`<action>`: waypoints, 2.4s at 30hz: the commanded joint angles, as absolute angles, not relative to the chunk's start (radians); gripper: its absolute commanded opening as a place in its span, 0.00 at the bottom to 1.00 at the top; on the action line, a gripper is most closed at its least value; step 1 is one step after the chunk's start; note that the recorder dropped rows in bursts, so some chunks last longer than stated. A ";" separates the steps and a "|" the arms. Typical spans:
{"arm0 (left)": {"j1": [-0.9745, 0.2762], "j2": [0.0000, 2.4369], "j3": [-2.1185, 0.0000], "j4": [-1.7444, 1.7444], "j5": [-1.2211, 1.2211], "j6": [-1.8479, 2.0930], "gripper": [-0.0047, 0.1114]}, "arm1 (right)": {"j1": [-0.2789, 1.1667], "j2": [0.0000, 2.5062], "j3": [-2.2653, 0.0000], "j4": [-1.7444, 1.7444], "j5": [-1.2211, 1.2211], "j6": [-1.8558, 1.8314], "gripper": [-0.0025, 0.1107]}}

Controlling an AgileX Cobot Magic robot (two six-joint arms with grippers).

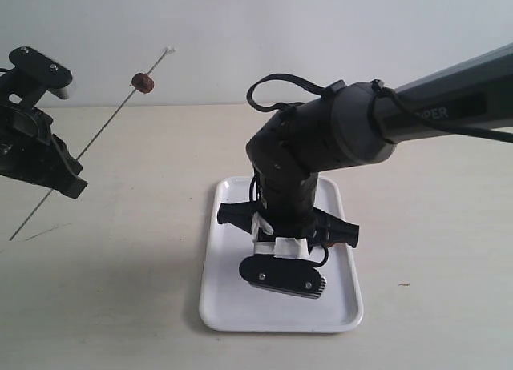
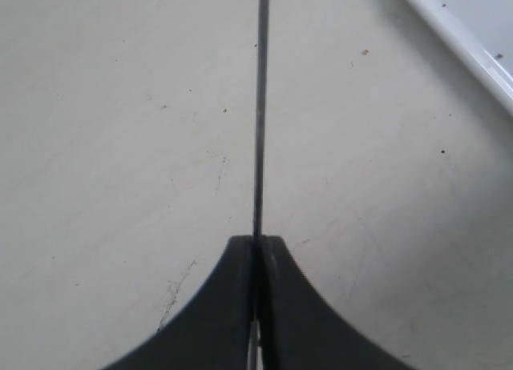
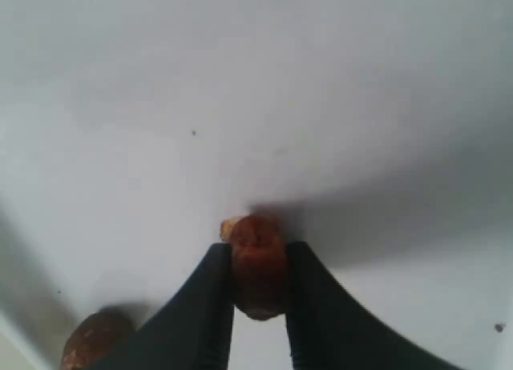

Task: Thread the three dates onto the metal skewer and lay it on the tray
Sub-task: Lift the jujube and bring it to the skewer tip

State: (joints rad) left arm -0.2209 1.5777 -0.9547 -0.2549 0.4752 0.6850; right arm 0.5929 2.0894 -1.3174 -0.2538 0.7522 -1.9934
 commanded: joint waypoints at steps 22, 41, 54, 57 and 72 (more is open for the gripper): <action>-0.218 1.570 -0.955 -0.432 0.715 0.870 0.04 | 0.458 2.021 -1.483 -0.389 0.630 -1.355 0.21; -0.220 1.690 -0.972 -0.530 0.851 1.073 0.04 | 0.400 2.012 -1.625 0.067 0.660 -1.360 0.22; -0.222 1.699 -0.990 -0.563 0.882 1.121 0.04 | 0.402 2.012 -1.625 0.103 0.749 -1.703 0.22; -0.222 1.699 -0.990 -0.576 0.886 1.121 0.04 | 0.406 2.012 -1.625 0.096 0.744 -1.708 0.22; -0.222 1.699 -0.990 -0.590 0.888 1.121 0.04 | 0.431 2.012 -1.625 0.093 0.665 -1.708 0.22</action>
State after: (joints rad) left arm -0.2209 1.7002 -0.9842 -0.5773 0.8816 1.1182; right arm 0.4290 2.0210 -1.6178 0.0927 0.6846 -1.7057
